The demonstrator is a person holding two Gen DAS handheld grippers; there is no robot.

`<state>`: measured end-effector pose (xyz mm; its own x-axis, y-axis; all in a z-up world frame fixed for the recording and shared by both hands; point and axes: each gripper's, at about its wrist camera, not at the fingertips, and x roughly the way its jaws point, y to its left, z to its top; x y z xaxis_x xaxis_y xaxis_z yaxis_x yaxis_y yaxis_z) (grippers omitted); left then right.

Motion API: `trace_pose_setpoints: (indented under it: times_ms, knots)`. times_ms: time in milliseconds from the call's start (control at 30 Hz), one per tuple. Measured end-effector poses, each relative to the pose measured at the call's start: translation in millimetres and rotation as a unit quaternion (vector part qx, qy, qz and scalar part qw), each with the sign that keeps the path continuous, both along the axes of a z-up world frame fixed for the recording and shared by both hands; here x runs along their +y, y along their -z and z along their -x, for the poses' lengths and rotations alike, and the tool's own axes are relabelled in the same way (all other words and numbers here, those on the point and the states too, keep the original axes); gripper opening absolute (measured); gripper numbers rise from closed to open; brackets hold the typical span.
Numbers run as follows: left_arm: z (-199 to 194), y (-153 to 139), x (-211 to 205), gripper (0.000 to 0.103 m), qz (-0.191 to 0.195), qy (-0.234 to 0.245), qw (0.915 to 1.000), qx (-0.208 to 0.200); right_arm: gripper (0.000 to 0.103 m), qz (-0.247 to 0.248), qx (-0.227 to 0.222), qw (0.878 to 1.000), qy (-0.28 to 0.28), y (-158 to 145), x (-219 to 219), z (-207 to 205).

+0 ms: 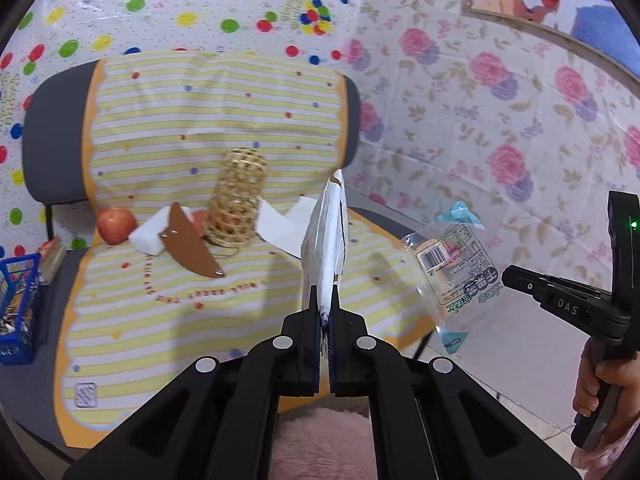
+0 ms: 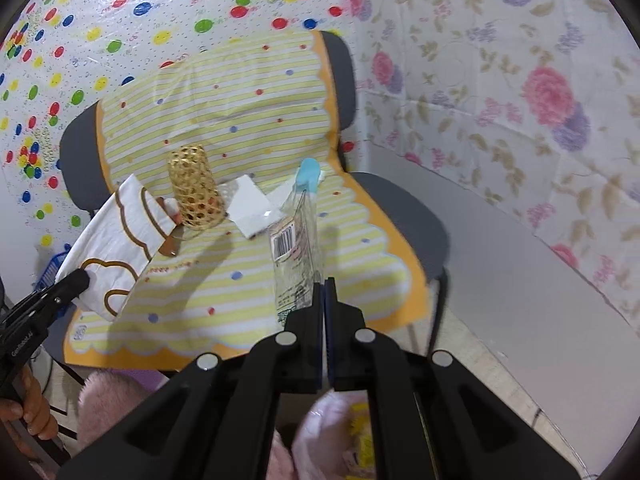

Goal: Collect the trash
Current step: 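Lift the tissue and wrapper and carry both toward the pink bin, then open both tools over the pink bin to drop tissue and wrapper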

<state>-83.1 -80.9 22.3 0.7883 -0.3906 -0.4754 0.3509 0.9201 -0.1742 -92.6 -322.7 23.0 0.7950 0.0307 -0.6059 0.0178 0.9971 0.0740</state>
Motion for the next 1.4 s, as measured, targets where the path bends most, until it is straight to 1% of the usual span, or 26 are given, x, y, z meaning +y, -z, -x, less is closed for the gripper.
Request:
trace_pose_setpoints:
  times_ms: [133,200,400,633,833,933,1167,1333,1367,1400]
  knots:
    - [10.5,7.9,-27.0,0.003,-0.001,0.039,0.9992,0.001,0.002,0.012,0.006,1.000,0.025,5.9,-13.4,22.6]
    - [15.8,13.8,-42.2,0.003,-0.001,0.062,0.9980,0.006,0.002,0.014,0.013,0.999,0.038,10.3,-21.1,33.2]
    - [28.0,31.0,-77.6,0.003,-0.004,0.112,0.9935,0.020,0.002,0.021,0.030,0.997,0.064,24.3,-36.0,61.0]
    - [39.5,49.7,-113.6,0.003,-0.023,0.151,0.9877,0.033,0.002,0.021,0.055,0.994,0.095,45.5,-55.5,87.4]
    - [36.8,71.1,-134.0,0.003,-0.038,0.165,0.9833,0.067,0.002,0.013,0.084,0.991,0.107,67.2,-68.8,92.3]
    - [31.2,79.9,-142.5,0.003,-0.036,0.167,0.9819,0.083,0.002,0.010,0.097,0.990,0.106,76.2,-71.8,89.9]
    - [15.4,99.1,-162.4,0.003,-0.048,0.173,0.9778,0.109,0.002,0.016,0.129,0.985,0.110,103.5,-80.3,71.6]
    - [5.4,106.6,-173.4,0.006,-0.054,0.184,0.9741,0.119,0.002,0.015,0.155,0.982,0.108,124.7,-82.3,55.4]
    - [3.7,107.6,-174.5,0.010,-0.055,0.185,0.9736,0.122,0.002,0.014,0.159,0.981,0.108,129.2,-82.8,52.3]
    - [2.3,108.1,-174.5,0.022,-0.055,0.183,0.9737,0.124,0.002,0.012,0.165,0.980,0.107,134.5,-83.9,48.6]
